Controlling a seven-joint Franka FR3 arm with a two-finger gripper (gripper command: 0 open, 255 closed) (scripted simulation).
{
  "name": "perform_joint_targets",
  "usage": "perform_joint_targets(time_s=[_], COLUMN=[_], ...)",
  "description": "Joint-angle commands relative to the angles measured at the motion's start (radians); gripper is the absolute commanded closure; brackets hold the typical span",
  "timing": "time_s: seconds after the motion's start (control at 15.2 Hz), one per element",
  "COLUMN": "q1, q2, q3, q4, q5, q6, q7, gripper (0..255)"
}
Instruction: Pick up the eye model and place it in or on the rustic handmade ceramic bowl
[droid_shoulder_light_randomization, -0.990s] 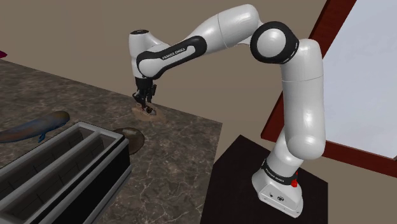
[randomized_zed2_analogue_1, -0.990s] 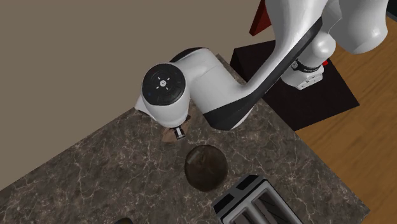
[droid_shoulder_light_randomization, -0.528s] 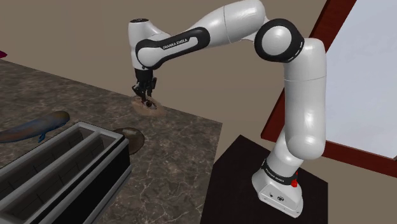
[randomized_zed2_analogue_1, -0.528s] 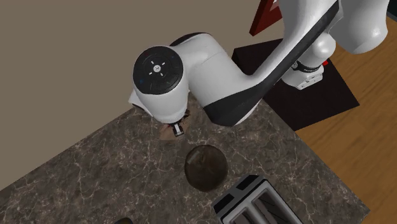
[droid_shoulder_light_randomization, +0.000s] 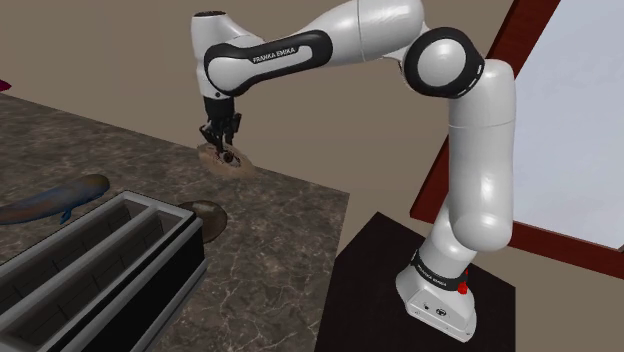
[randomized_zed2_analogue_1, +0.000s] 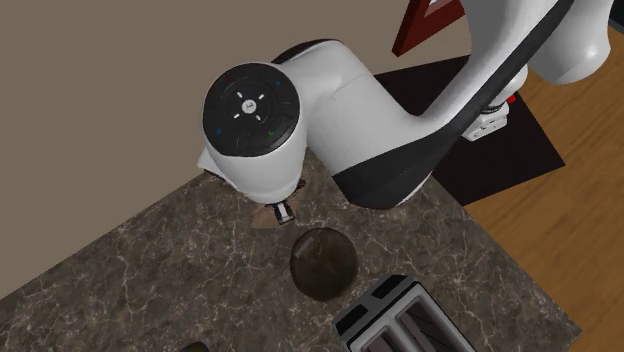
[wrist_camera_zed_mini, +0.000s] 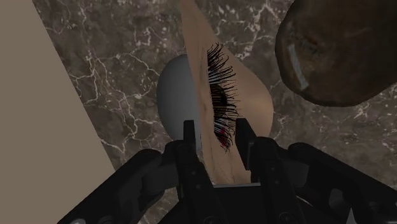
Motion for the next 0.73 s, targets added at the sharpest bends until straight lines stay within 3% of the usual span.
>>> perform_joint_targets(time_s=[0.0,0.66], q1=[0.029,0.196], q2=[-0.004,0.078], q3=[0.012,0.060], q4=[0.020,0.230], q5=[-0.002,-0.030], q6=[-0.030,-0.191], q7=[0.035,0.211], gripper=[255,255])
